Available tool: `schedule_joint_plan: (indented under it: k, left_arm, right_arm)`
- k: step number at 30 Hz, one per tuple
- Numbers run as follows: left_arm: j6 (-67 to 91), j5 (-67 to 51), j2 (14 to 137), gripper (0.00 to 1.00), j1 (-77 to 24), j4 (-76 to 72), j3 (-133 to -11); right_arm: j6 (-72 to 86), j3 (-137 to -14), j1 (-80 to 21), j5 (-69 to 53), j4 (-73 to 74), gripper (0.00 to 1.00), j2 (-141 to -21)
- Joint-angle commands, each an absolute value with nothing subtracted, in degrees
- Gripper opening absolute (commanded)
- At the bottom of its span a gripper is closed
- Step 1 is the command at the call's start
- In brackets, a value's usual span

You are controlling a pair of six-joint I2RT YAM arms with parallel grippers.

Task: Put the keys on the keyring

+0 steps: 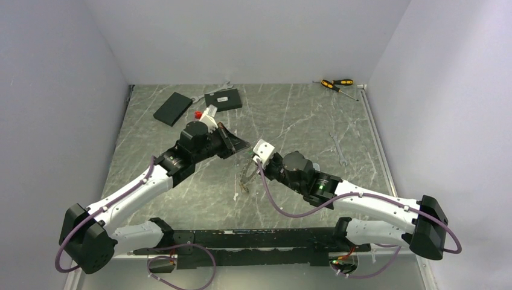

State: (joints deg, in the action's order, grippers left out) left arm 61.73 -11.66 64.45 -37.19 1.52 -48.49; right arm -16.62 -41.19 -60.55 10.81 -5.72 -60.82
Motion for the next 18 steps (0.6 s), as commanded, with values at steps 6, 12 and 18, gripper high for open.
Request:
schedule_joint_plan:
  k: [6, 12, 18]
  left_arm:
    - [61.6, -10.3, 63.7, 0.0, -38.4, -0.3, -48.3]
    - [61.8, -10.2, 63.9, 0.0, -38.8, -0.4, -48.3]
    - [61.9, -10.0, 64.2, 0.0, -39.1, -0.4, -48.3]
  right_arm:
    - [-13.3, -44.6, -60.3, 15.2, -12.7, 0.0, -61.1]
    - [-13.2, -44.8, -60.3, 15.7, -12.8, 0.0, -61.3]
    - [-13.3, -44.8, -60.3, 15.6, -12.7, 0.0, -61.3]
